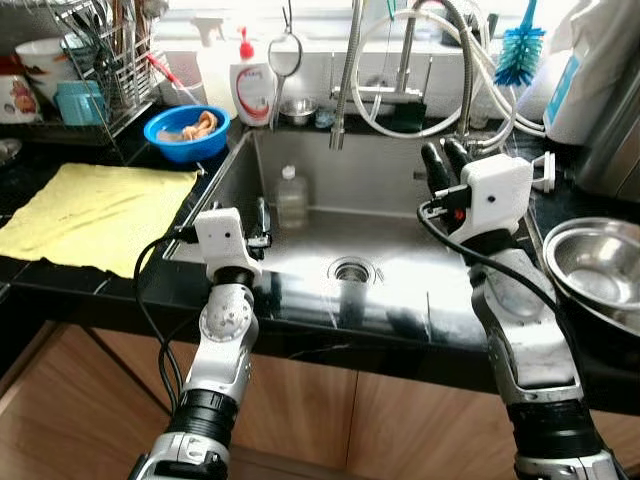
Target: Kitchen organization
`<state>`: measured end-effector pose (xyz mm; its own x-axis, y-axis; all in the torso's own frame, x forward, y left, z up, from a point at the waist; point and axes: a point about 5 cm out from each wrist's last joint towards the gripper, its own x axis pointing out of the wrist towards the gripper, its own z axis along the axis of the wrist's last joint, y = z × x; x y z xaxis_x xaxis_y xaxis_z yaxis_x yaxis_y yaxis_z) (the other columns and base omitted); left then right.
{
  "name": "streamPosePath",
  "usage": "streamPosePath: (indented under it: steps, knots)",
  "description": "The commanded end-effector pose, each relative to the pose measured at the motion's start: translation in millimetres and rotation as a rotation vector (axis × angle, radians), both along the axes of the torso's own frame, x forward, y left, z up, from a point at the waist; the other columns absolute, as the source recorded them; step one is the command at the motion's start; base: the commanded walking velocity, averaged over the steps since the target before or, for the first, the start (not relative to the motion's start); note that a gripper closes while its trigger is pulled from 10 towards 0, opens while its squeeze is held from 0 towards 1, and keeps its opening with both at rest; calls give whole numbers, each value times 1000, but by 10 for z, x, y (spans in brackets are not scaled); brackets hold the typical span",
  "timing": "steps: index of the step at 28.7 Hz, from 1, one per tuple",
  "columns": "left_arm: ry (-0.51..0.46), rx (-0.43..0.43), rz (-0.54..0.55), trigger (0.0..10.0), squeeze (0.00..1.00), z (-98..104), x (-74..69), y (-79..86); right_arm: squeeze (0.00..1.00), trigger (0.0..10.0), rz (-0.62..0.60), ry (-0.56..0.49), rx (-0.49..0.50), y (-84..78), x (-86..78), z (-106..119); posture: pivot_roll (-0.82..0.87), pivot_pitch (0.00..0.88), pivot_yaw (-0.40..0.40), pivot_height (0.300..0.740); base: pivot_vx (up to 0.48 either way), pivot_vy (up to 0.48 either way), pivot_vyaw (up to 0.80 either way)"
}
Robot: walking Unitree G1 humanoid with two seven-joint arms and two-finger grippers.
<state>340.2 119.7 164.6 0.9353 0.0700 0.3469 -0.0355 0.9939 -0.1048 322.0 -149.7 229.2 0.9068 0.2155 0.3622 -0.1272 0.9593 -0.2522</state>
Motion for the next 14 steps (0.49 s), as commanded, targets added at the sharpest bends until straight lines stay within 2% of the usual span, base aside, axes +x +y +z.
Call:
streamPosePath:
  steps: [1, 2, 5, 14]
  knots:
    - [-1, 13, 7, 10000, 0, 17, 14, 13, 0, 10000, -3, 4, 15, -9, 15, 16, -271, 0, 79, 740, 0, -266, 0]
    - [-1, 13, 7, 10000, 0, 16, 15, 12, 0, 10000, -2, 6, 18, -10, 16, 16, -271, 0, 79, 740, 0, -266, 0]
    - [-3, 12, 8, 10000, 0, 20, 14, 17, 0, 10000, -18, 3, 22, -18, 19, 23, -271, 0, 79, 740, 0, -280, -800]
    - [-5, 10, 12, 10000, 0, 24, 14, 22, 0, 10000, -33, -15, 13, -31, 15, 37, -269, 0, 80, 740, 0, -306, 0]
